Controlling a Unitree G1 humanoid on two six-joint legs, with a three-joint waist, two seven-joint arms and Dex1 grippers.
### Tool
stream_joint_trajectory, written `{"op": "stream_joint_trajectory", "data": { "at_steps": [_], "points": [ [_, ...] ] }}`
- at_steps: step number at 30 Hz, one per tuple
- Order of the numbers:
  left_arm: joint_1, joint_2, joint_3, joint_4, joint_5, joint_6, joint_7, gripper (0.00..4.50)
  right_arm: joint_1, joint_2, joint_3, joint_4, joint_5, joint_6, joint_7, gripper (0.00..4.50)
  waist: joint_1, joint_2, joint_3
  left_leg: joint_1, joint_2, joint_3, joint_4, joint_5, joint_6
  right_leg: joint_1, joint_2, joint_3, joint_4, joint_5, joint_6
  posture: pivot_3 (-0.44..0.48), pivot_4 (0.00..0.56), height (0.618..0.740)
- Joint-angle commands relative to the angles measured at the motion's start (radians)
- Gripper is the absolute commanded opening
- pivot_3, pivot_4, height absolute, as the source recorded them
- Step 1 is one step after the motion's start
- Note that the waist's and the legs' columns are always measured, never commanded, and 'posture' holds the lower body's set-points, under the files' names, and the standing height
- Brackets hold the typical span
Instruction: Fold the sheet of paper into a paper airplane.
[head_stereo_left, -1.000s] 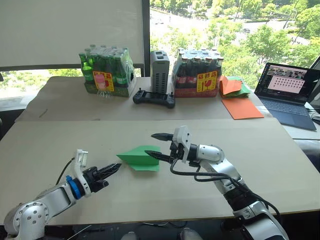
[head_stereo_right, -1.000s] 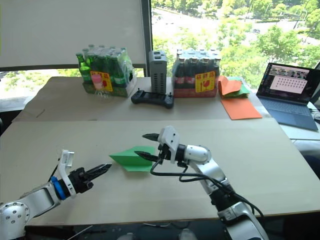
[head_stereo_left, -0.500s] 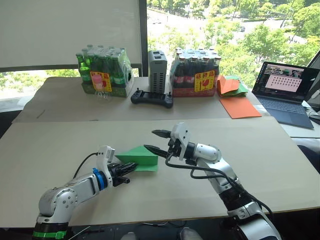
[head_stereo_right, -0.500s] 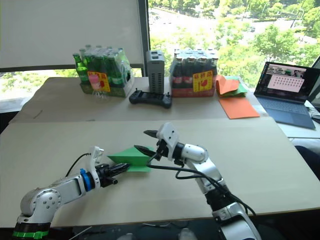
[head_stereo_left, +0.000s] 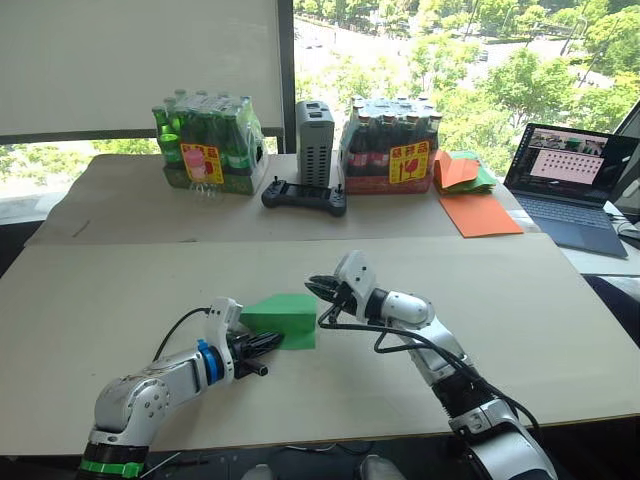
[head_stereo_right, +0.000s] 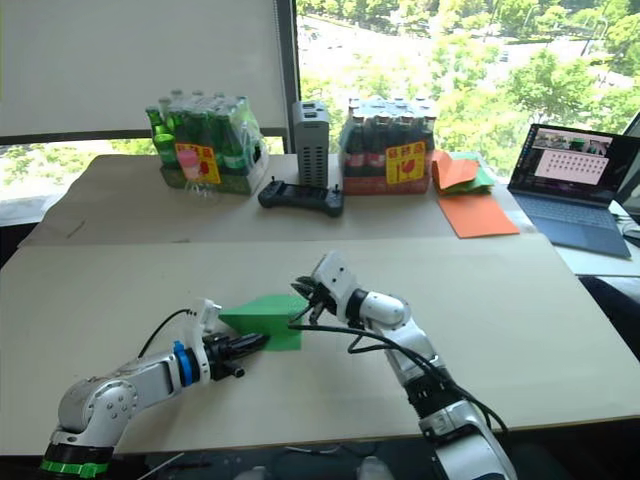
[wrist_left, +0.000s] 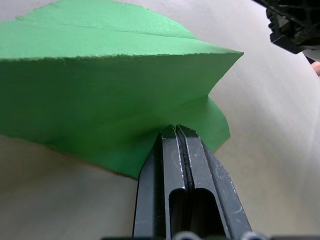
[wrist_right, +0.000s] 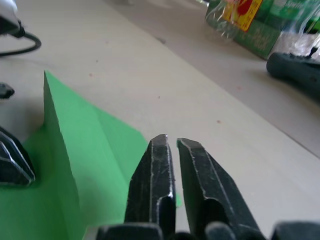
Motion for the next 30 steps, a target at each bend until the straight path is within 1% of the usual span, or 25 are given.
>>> {"op": "stream_joint_trajectory", "data": {
  "at_steps": [1, 8, 13, 24, 30],
  "points": [
    [0.018, -0.001, 0.007, -0.017, 0.004, 0.015, -0.005, 0.00, -0.023, 0.012, 0.009, -0.005, -0.006, -0.026, 0.034, 0.03, 0.000, 0.000, 0.000, 0.000, 0.000, 0.000, 0.000, 0.000, 0.000, 0.000, 0.000, 0.000, 0.000, 0.000, 0.000, 0.000, 0.150, 0.727],
    [0.033, -0.006, 0.025, -0.031, 0.002, 0.022, 0.003, 0.00, -0.005, 0.025, 0.018, -0.037, 0.011, -0.008, 0.099, 0.03, -0.002, 0.000, 0.000, 0.000, 0.000, 0.000, 0.000, 0.000, 0.000, 0.000, 0.000, 0.000, 0.000, 0.000, 0.000, 0.000, 0.150, 0.727],
    [0.045, -0.010, 0.033, -0.039, 0.005, 0.025, 0.006, 0.00, 0.022, 0.010, 0.035, -0.074, 0.004, -0.002, 0.142, 0.03, -0.001, 0.000, 0.000, 0.000, 0.000, 0.000, 0.000, 0.000, 0.000, 0.000, 0.000, 0.000, 0.000, 0.000, 0.000, 0.000, 0.150, 0.727],
    [0.046, -0.015, 0.040, -0.043, 0.004, 0.029, 0.007, 0.00, 0.071, -0.003, 0.061, -0.123, -0.017, 0.019, 0.177, 0.03, -0.001, 0.000, 0.000, 0.001, 0.000, 0.000, 0.000, 0.000, 0.000, 0.000, 0.000, 0.000, 0.000, 0.000, 0.000, 0.000, 0.150, 0.727],
    [0.075, 0.011, 0.075, -0.076, -0.024, 0.050, -0.008, 0.00, 0.090, -0.009, 0.087, -0.133, -0.028, 0.026, 0.187, 0.03, -0.003, 0.000, 0.000, 0.000, 0.000, 0.000, 0.000, 0.000, 0.000, 0.000, 0.000, 0.000, 0.000, 0.000, 0.000, 0.000, 0.150, 0.727]
  ]
}}
